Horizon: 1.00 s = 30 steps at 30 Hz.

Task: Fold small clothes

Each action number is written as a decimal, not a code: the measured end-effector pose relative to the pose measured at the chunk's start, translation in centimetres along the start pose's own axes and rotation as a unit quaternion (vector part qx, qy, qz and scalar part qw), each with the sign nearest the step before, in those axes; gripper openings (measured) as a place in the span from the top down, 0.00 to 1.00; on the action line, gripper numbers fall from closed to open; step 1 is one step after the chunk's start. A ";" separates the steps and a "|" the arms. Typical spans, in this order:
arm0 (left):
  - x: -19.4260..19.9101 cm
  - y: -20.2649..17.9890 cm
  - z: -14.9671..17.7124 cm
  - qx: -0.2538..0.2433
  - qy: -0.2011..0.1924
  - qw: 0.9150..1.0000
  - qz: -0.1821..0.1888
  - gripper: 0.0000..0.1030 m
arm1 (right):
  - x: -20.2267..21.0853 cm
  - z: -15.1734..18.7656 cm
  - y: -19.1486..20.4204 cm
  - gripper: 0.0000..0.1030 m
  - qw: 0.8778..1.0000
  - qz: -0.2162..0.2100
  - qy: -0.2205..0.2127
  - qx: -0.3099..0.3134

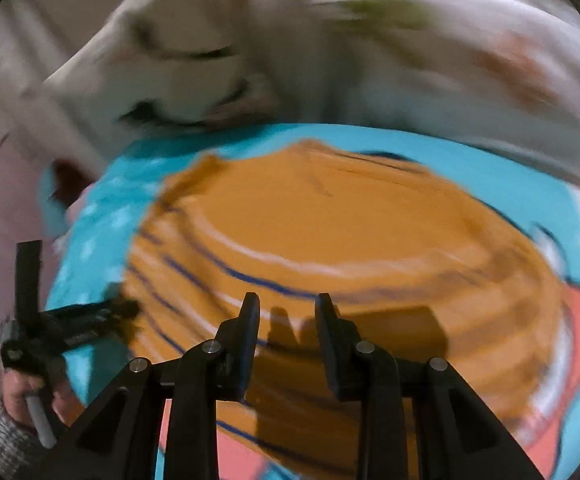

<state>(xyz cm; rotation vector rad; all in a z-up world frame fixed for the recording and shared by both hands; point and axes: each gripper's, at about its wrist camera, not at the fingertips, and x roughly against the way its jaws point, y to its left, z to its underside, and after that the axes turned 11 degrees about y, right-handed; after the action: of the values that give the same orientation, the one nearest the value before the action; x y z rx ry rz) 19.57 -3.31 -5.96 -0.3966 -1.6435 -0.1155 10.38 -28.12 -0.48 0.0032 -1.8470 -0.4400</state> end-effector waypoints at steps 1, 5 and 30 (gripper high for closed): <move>-0.1 0.1 0.2 0.007 0.002 1.000 0.002 0.65 | -1.3 -1.5 1.6 0.70 1.000 -0.009 0.008 0.024; 0.5 0.7 0.8 0.034 0.000 0.999 0.004 0.65 | -7.0 -7.1 5.9 0.70 0.995 -0.028 0.047 0.083; 2.6 5.1 0.8 -0.029 -0.019 0.999 -0.035 0.42 | -3.5 -0.5 5.8 0.46 0.999 0.036 0.010 -0.006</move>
<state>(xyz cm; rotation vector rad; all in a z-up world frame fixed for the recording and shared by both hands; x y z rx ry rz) 20.31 2.16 -4.32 -0.3881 -1.6950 -0.2092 13.18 -22.09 -1.82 -0.0658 -1.8182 -0.3995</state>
